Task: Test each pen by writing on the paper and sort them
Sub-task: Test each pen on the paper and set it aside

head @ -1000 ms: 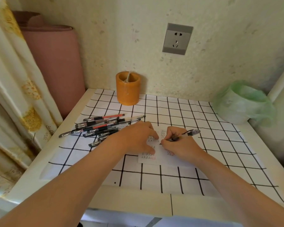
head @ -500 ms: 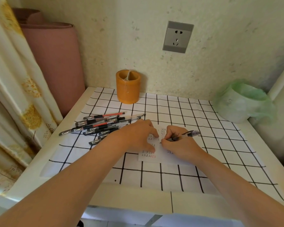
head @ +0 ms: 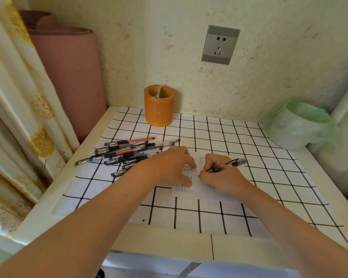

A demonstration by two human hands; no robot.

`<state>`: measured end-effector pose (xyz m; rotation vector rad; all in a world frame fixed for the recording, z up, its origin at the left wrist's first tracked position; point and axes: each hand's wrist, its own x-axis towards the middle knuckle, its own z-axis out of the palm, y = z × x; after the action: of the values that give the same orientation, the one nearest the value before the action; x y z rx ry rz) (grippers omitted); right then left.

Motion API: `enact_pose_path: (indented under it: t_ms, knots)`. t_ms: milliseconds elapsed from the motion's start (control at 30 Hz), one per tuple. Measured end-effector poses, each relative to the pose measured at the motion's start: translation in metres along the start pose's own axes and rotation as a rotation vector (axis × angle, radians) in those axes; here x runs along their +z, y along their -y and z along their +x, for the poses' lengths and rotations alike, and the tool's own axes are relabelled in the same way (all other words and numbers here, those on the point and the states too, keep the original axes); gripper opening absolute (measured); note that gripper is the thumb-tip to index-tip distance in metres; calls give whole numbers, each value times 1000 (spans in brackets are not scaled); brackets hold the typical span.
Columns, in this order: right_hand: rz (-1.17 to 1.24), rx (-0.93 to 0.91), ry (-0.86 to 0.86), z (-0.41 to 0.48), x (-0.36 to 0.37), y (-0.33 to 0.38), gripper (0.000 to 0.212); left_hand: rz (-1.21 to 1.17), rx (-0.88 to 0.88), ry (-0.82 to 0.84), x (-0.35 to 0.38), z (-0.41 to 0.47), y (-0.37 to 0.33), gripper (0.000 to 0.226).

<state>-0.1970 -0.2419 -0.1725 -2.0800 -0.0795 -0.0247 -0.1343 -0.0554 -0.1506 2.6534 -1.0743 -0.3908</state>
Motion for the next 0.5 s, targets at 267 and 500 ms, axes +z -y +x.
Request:
enact_pose_path:
  t_ms: [267,500]
  knots:
    - [-19,-17,48,-2,-2,0,21,-7,8,-10,1,-1,1,57]
    - [-31,-17,51,-2,-1,-1,19,-10,2,-11,0,0,0,56]
